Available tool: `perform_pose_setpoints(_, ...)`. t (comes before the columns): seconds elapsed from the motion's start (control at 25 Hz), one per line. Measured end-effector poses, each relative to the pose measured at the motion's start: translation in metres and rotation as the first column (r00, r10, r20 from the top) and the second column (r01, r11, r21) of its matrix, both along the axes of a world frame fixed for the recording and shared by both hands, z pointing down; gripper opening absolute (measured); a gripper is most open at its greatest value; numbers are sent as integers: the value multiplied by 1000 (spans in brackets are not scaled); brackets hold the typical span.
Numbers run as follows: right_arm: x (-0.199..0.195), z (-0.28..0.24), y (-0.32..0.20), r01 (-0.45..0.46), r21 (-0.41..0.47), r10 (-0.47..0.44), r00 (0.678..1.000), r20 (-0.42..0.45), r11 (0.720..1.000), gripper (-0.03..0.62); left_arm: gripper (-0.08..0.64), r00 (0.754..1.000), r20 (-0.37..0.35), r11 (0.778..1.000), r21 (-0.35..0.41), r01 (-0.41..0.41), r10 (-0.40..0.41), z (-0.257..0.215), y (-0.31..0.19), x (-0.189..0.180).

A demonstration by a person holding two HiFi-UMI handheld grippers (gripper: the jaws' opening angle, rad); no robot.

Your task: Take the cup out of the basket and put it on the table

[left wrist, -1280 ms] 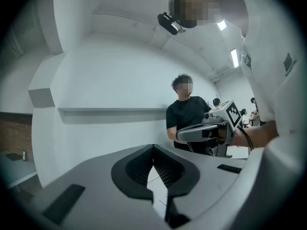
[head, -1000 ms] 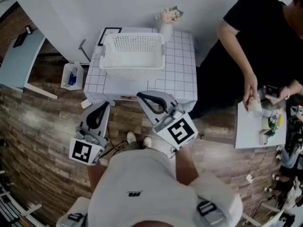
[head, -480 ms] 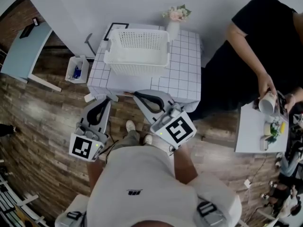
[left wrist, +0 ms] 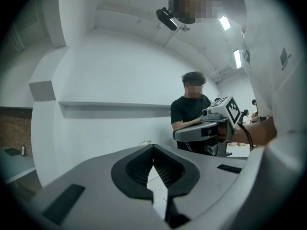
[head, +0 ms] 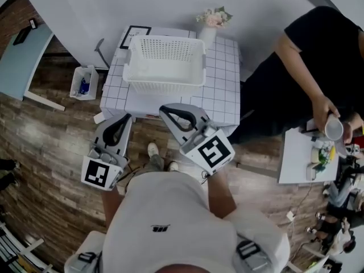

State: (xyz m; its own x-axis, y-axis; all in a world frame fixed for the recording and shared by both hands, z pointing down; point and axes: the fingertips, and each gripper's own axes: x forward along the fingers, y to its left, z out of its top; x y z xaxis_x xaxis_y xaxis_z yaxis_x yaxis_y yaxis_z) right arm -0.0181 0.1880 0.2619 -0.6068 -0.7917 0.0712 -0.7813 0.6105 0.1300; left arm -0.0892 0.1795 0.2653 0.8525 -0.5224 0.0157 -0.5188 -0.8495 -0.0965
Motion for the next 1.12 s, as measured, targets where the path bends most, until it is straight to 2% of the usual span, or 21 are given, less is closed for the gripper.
perform_pose_setpoints(0.52,-22,14,-92,-71,-54,67,995,-73,996,14,9,998,5,997,-40,-66,66,16,-97,-28)
perform_pose_setpoints(0.88,-17,25,-122,-115,-88,105,988,-111,989,13,9,995,-3,993,-70,-97,97,25,-129,-28)
perform_pose_setpoints(1.12,-7,33,-145,-100,-101,87,989,-122,990,14,9,997,2,994,-85,-74,74,31,-148,-21)
